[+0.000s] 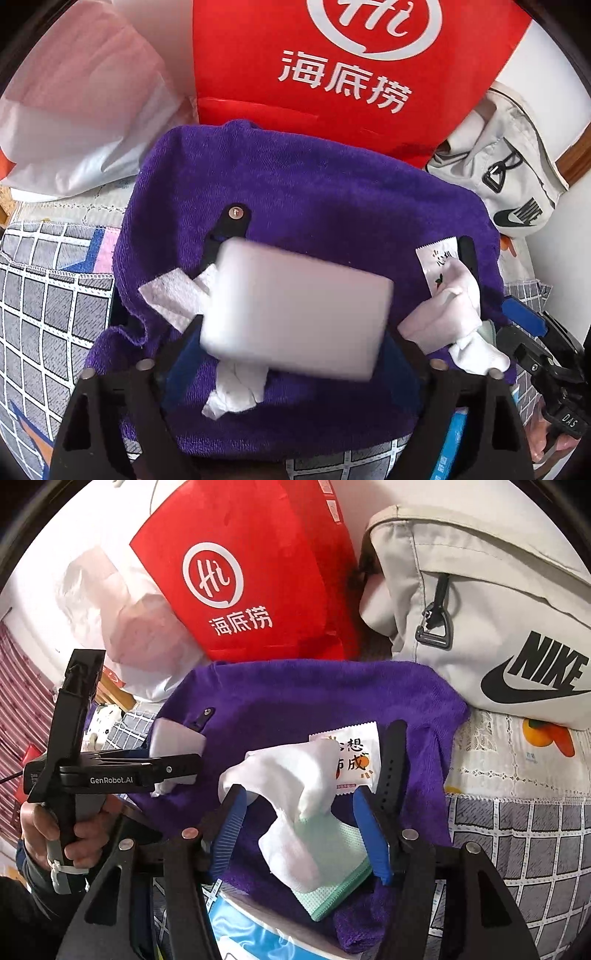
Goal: Organize soft objects
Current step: 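Lower the glove and foam block onto the towel and open both grippers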
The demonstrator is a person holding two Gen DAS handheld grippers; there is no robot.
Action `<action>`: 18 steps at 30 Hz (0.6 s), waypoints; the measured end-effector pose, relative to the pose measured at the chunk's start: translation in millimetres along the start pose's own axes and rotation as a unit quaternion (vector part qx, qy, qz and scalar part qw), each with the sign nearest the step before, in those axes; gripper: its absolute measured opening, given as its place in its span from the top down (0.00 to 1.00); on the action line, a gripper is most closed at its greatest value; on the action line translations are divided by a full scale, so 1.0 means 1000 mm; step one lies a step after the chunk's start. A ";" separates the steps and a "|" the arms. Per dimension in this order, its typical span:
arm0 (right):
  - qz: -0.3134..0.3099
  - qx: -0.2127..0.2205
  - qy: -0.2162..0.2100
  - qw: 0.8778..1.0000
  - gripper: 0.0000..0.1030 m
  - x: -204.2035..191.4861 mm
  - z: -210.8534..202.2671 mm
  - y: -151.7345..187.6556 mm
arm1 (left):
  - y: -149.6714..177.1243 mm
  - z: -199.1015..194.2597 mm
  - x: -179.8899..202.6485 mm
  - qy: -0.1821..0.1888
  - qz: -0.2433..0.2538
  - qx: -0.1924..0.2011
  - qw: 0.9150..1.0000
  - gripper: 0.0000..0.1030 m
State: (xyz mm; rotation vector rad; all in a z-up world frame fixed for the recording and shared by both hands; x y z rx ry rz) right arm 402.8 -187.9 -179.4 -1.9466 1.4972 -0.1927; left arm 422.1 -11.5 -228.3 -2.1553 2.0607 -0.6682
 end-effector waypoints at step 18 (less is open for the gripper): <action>-0.042 0.053 0.021 0.997 0.42 -0.036 -0.044 -0.008 | 0.016 -0.062 -0.004 -0.010 -0.014 0.043 0.999 0.09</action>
Point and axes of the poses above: each gripper's, at about its wrist camera, not at the fingertips, and z roughly the way its jaws point, x to its right, y to its underside, the point moved 7 cm from there along z, roughly the way its jaws point, and after that the axes turned 4 degrees about y, right-handed, at the moved point
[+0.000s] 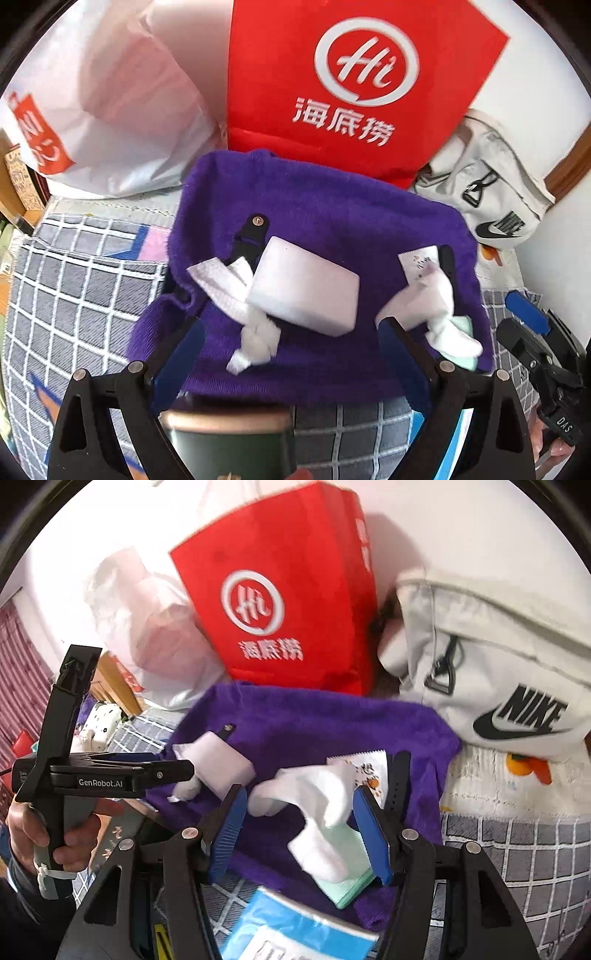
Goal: Organize soft objects
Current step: 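Lower the glove and foam block onto the towel and open both grippers, then grasp the green snack packet with the right gripper while the left grasps the green tissue bag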
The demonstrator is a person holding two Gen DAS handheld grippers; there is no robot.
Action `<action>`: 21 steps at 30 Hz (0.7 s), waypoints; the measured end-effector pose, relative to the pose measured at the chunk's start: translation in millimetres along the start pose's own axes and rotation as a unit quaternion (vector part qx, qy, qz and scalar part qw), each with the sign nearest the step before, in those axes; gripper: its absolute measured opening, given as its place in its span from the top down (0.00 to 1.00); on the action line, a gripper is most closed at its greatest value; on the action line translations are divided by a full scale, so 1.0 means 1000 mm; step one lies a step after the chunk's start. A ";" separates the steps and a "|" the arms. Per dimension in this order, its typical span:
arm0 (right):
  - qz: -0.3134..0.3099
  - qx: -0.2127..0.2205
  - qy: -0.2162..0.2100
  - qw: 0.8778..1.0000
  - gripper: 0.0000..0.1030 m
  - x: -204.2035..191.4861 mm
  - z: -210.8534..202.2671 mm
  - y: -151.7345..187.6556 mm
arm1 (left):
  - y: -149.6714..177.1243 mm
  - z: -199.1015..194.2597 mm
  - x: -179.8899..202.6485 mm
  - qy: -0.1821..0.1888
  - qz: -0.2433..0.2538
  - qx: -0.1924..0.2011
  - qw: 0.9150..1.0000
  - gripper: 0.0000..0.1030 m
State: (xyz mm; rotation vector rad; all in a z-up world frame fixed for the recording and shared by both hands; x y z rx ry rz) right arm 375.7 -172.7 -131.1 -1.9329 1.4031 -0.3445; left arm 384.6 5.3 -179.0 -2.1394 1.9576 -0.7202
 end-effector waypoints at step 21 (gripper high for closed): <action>-0.020 0.008 -0.015 1.000 0.42 -0.090 -0.102 0.084 | 0.093 -0.141 -0.017 0.002 0.002 0.097 0.995 0.13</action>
Point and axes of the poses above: each gripper's, at about its wrist camera, not at the fingertips, and z roughly the way its jaws point, x to its right, y to its underside, the point moved 7 cm from there along z, roughly the way its jaws point, and after that the axes turned 4 degrees about y, right-handed, at the moved point
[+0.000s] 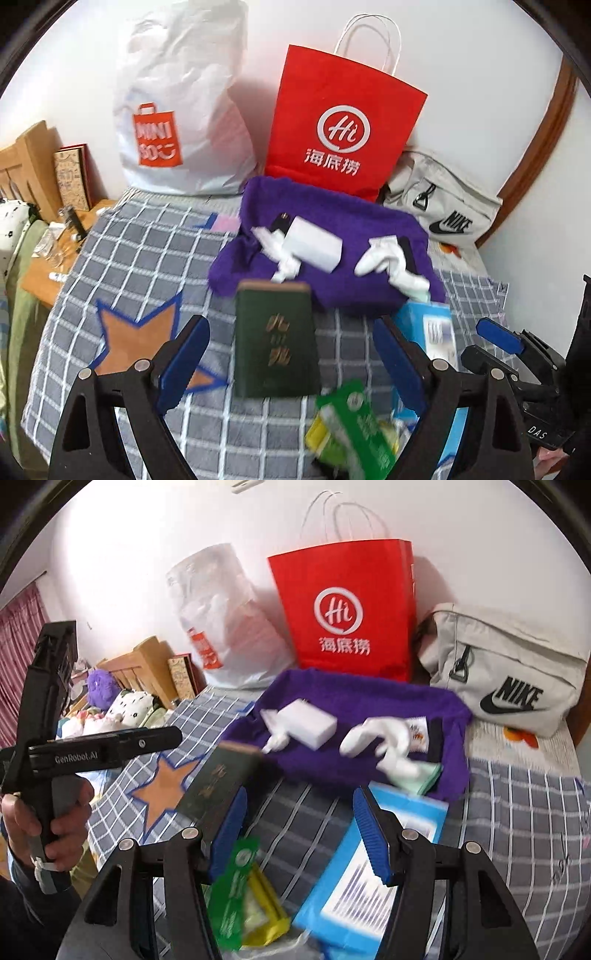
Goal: Organize soft objects
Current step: 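Grasp the green snack packet with the right gripper while the left grasps the green tissue bag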
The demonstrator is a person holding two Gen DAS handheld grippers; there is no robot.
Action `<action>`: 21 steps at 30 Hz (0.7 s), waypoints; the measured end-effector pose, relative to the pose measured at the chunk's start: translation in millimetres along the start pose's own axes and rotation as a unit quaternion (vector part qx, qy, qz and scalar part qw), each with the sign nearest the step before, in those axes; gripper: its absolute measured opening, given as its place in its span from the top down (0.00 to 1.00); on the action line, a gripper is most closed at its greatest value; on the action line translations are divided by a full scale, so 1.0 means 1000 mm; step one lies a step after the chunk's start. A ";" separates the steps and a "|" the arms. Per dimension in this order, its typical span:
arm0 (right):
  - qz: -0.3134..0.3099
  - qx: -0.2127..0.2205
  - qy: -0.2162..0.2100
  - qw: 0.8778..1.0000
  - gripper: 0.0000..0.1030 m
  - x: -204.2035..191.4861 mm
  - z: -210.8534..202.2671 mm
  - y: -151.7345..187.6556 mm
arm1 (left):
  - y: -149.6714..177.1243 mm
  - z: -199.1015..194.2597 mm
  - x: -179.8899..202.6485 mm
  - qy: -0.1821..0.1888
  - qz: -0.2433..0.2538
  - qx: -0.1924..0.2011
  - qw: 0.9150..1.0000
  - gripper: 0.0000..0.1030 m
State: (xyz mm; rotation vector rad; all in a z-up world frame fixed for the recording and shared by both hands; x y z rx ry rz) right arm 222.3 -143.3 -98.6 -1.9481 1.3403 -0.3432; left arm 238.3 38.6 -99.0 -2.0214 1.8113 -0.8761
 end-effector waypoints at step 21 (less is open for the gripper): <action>-0.059 -0.072 0.036 0.995 0.50 -0.073 0.043 0.088 | 0.102 -0.012 -0.070 -0.026 -0.044 -0.015 0.999 0.13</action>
Point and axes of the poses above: each gripper's, at about its wrist camera, not at the fingertips, and z roughly the way its jaws point, x to its right, y to its underside, the point moved 7 cm from there along z, roughly the way its jaws point, and after that the axes turned 4 degrees about y, right-handed, at the moved point
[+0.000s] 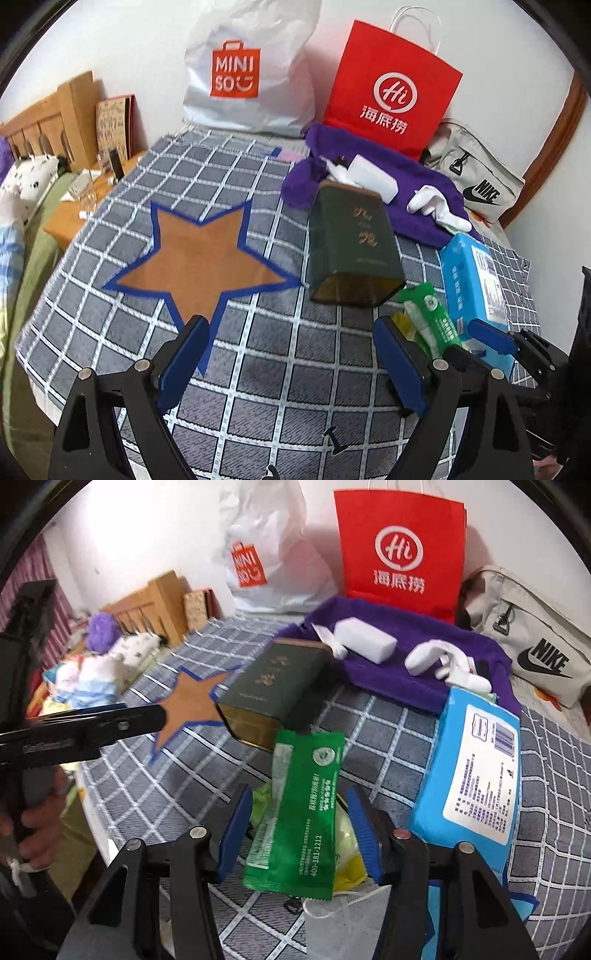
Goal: Organize soft objects
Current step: 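Grasp the green snack packet with the right gripper while the left grasps the green tissue bag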
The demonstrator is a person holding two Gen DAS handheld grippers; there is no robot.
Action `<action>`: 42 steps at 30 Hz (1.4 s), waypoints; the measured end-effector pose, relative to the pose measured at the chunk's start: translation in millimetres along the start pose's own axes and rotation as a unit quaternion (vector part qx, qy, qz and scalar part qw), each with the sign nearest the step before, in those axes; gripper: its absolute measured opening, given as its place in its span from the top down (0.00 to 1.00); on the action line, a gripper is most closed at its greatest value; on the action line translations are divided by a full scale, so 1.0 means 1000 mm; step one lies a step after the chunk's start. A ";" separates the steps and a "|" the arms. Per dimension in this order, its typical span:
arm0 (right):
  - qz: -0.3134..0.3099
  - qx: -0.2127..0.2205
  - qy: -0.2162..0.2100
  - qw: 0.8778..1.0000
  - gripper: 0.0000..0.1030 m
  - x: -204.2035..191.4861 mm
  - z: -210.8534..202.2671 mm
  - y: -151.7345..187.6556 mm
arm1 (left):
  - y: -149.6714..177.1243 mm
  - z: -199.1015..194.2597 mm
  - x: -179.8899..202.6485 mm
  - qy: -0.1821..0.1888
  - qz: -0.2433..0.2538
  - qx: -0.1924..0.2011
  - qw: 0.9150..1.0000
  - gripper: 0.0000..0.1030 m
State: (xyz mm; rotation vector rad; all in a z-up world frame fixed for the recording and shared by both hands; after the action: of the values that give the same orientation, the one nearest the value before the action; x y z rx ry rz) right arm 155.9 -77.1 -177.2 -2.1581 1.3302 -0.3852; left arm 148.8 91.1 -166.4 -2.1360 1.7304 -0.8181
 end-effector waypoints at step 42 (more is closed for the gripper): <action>0.070 0.055 0.025 0.996 0.70 0.086 -0.074 0.089 | 0.053 0.038 0.122 0.097 0.136 -0.054 0.984 0.12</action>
State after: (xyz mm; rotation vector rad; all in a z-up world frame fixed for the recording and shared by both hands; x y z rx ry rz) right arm 93.6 -206.9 -176.7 -1.9629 1.4440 -0.4475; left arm 143.6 -44.7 -194.5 -1.8750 2.1523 -0.8971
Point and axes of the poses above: each gripper's, at about its wrist camera, not at the fingertips, and z roughly the way its jaws point, x to its right, y to its underside, the point moved 7 cm from there along z, roughly the way its jaws point, and after that the axes turned 4 degrees about y, right-handed, at the moved point
